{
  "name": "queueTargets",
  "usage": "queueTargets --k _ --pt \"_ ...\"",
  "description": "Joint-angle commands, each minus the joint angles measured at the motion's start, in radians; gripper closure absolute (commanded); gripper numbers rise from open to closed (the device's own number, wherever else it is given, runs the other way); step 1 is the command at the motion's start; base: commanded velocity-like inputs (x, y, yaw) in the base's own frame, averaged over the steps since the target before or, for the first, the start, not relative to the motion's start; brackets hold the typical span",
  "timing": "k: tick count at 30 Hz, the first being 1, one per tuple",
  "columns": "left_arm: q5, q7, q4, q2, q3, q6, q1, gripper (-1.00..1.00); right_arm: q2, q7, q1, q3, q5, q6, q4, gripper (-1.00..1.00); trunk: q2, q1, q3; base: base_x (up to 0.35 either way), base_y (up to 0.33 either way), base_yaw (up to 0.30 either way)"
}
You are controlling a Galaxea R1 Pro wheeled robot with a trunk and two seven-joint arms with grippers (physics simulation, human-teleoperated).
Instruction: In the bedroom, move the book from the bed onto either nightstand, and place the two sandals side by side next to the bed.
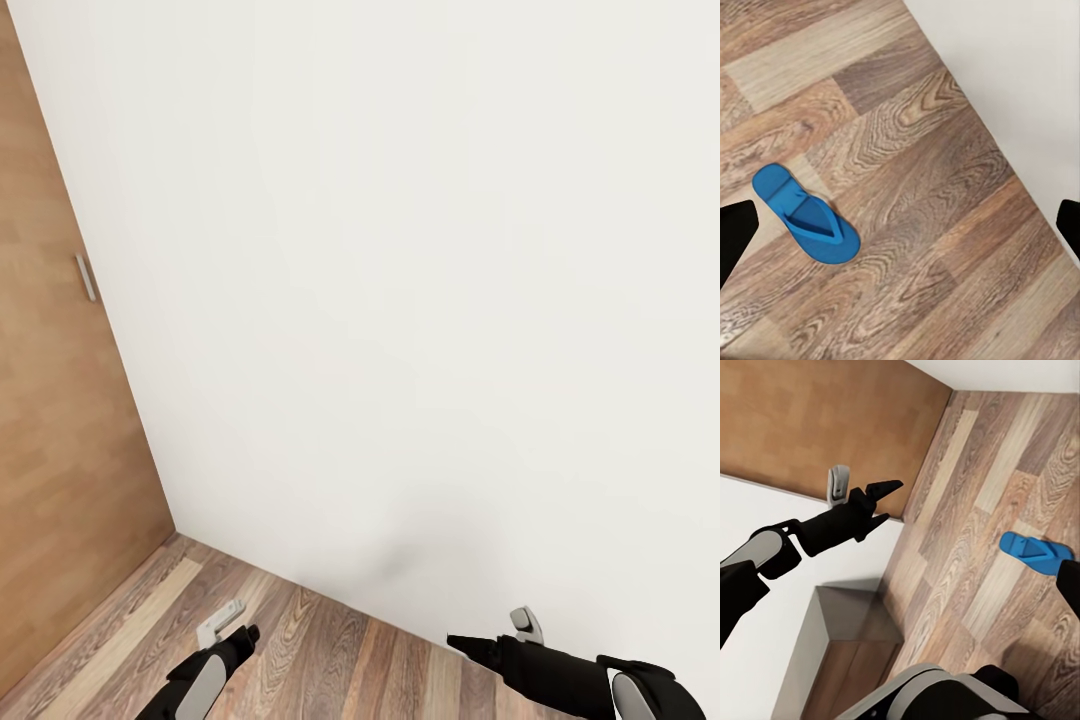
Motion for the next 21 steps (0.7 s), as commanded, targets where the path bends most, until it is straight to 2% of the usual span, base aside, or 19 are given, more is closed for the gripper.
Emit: queueTargets --k 1,21 --pt "0.009 0.004 -0.003 -0.001 0.003 0.005 0.000 -1.00 0.000 0.004 -0.001 -0.001 0.001 0.004 0.000 -1.00 -0.008 0.004 -0.004 0.000 0.000 0.000" --pt "0.009 0.004 -0.003 -0.001 0.003 0.007 0.000 -1.00 -0.001 0.004 -0.001 -0.001 0.001 0.004 0.000 -1.00 -0.148 0.081 -0.067 0.000 0.000 0.000"
